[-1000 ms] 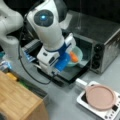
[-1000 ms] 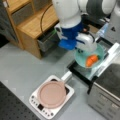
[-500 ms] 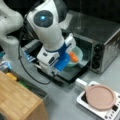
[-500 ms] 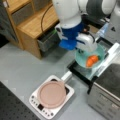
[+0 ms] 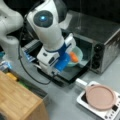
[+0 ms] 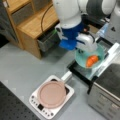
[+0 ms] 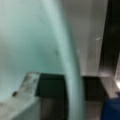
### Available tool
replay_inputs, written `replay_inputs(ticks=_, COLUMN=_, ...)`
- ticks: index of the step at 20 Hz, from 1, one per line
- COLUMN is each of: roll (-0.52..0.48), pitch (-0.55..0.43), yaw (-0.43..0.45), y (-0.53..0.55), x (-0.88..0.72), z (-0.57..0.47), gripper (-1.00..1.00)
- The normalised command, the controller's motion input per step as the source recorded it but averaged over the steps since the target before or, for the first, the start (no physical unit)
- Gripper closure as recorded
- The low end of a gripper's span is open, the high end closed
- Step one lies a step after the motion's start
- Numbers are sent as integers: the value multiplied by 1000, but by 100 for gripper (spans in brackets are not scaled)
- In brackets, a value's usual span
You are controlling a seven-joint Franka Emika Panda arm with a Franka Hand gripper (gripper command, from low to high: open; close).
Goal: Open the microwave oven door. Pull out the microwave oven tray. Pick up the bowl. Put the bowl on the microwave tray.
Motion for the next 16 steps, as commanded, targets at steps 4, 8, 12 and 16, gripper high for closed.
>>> replay_inputs(ticks=4, roll=19, pitch=-250, yaw=-168, y=202, x=-269, z=-79, gripper=100)
replay_inputs(ticks=8, roll=19, pitch=-250, yaw=-167, y=202, x=-269, z=-79, gripper=100)
replay_inputs(ticks=12, roll=19, pitch=-250, yaw=-167, y=202, x=-270, z=-79, gripper=100)
replay_inputs(ticks=16, roll=19, pitch=-250, yaw=-167, y=202, x=-270, z=-79, gripper=100)
